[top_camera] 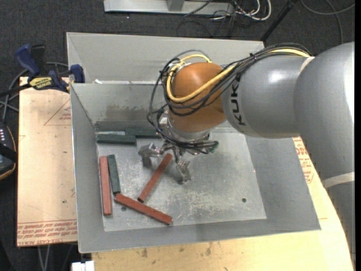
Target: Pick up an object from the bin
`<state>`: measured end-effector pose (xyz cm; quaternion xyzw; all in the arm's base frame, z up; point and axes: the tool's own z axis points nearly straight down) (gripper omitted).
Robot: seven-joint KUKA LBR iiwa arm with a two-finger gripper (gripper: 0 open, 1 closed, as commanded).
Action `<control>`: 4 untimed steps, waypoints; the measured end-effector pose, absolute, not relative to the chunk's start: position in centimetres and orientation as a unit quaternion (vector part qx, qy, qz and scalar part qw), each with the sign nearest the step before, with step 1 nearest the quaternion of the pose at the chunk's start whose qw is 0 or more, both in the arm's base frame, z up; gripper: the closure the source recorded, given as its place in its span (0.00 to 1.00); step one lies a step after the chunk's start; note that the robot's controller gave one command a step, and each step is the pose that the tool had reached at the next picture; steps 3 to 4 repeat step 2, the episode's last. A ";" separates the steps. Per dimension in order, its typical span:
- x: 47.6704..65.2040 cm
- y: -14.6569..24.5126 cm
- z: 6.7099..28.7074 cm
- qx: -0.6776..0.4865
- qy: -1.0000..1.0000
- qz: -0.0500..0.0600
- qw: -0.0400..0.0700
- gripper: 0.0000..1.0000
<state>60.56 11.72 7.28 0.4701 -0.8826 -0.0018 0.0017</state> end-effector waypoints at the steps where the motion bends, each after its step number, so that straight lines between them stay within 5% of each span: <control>1: 60.8 11.7 7.6 0.469 -0.883 -0.001 -0.001 1.00; 2: 58.8 14.4 24.9 0.590 -0.808 0.001 -0.005 1.00; 4: 58.8 14.4 24.9 0.590 -0.808 0.001 -0.005 1.00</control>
Offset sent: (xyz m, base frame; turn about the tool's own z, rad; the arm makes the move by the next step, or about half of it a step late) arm 0.0000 0.0000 0.0000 0.0000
